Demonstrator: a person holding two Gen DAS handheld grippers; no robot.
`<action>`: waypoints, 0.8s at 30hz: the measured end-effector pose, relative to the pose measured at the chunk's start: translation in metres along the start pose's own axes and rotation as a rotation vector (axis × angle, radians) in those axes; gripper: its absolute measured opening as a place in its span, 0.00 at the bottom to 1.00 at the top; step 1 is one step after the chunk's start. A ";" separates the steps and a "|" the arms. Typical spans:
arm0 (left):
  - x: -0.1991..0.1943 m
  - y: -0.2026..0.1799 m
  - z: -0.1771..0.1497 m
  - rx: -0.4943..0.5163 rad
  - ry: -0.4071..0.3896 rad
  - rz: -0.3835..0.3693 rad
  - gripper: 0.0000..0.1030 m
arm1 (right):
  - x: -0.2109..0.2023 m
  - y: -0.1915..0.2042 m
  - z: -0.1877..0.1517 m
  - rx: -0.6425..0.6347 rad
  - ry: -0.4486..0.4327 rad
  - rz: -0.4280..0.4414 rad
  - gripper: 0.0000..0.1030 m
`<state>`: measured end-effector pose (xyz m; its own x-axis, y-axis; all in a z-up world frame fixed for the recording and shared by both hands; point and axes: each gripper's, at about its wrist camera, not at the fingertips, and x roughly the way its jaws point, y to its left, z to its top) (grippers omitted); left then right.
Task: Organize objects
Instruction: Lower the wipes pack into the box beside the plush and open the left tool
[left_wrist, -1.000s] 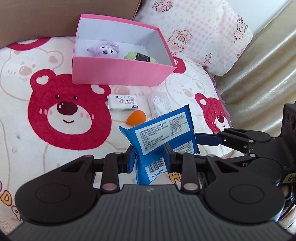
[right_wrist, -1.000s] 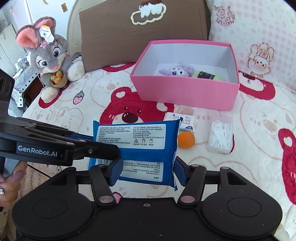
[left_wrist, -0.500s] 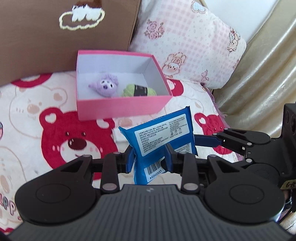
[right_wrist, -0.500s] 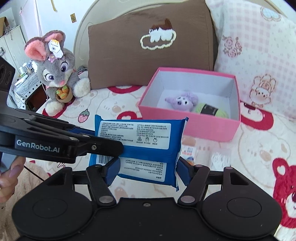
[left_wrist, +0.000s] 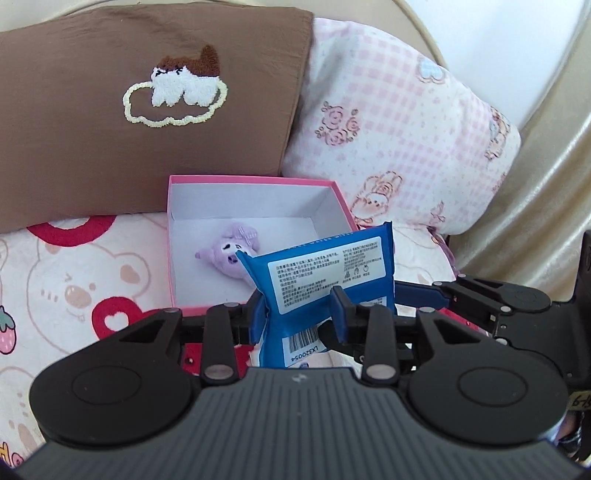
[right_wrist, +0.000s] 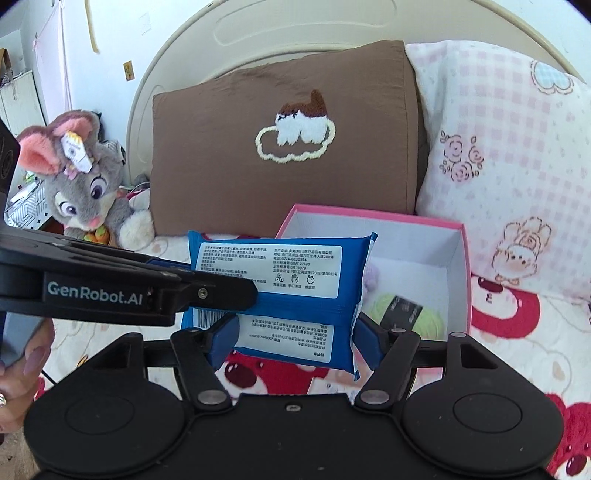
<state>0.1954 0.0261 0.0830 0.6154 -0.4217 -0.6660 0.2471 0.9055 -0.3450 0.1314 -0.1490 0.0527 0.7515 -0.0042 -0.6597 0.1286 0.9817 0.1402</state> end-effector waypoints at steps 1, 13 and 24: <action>0.007 0.002 0.005 -0.001 0.002 0.001 0.32 | 0.006 -0.003 0.004 0.001 -0.002 -0.004 0.70; 0.081 0.030 0.018 0.012 -0.007 0.076 0.33 | 0.079 -0.041 0.002 0.064 -0.033 0.037 0.53; 0.128 0.060 0.012 -0.007 -0.038 0.056 0.33 | 0.132 -0.062 -0.015 0.131 -0.006 0.062 0.49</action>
<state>0.2980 0.0270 -0.0147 0.6559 -0.3684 -0.6589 0.2062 0.9271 -0.3131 0.2131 -0.2078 -0.0538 0.7644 0.0544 -0.6425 0.1646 0.9470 0.2759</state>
